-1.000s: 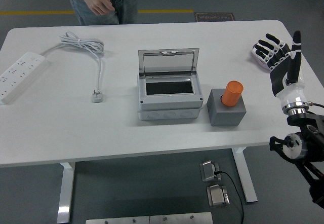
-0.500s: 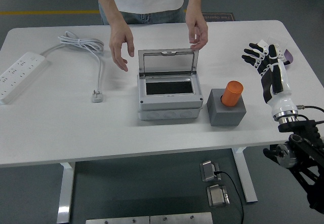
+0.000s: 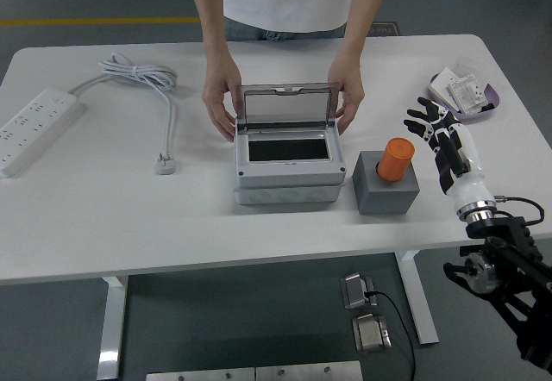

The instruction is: Fetch the battery,place it into the box,close the lid of the box

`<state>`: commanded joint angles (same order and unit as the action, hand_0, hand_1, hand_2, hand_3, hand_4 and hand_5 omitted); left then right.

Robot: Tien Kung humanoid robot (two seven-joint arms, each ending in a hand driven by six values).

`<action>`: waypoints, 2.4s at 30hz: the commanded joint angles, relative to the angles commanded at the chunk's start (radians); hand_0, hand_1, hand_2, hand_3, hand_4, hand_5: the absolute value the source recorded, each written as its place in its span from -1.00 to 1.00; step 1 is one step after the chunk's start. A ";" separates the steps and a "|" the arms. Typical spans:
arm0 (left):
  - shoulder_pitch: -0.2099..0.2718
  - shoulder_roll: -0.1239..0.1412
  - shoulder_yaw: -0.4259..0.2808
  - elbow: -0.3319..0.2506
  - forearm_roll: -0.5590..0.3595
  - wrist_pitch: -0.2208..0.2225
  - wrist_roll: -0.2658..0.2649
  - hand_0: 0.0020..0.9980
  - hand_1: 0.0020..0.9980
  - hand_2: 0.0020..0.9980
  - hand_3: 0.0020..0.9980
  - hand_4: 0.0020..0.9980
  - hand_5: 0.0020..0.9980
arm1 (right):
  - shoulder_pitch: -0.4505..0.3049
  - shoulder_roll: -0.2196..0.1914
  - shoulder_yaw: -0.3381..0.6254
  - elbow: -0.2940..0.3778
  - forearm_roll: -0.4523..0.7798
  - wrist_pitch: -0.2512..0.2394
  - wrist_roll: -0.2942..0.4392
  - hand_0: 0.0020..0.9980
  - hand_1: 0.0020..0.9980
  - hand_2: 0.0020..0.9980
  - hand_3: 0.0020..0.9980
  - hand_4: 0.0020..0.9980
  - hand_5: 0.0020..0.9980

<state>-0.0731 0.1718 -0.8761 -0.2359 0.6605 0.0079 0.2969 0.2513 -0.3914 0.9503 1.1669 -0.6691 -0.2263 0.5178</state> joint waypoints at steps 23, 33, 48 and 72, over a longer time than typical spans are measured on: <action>-0.001 0.005 -0.006 -0.002 0.007 0.001 0.004 0.35 0.42 0.34 0.25 0.25 -0.57 | 0.011 0.010 -0.070 -0.033 -0.066 -0.010 -0.008 0.83 0.74 0.88 1.00 0.74 -0.42; -0.001 0.002 -0.003 -0.002 0.003 0.001 0.003 0.35 0.42 0.34 0.25 0.25 -0.56 | 0.037 0.013 -0.097 -0.070 -0.061 -0.008 -0.008 0.85 0.76 0.89 1.00 0.79 -0.34; -0.002 0.001 -0.005 -0.002 0.005 0.001 0.005 0.35 0.42 0.34 0.25 0.25 -0.56 | 0.105 0.030 -0.143 -0.140 -0.054 -0.008 -0.004 0.86 0.76 0.87 1.00 0.80 -0.33; -0.003 0.001 -0.003 -0.002 0.005 0.001 0.004 0.34 0.42 0.34 0.25 0.25 -0.56 | 0.110 0.039 -0.185 -0.163 -0.051 -0.015 -0.005 0.86 0.75 0.86 1.00 0.76 -0.36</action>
<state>-0.0759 0.1728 -0.8795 -0.2380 0.6657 0.0084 0.3011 0.3612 -0.3522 0.7654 1.0036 -0.7201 -0.2415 0.5128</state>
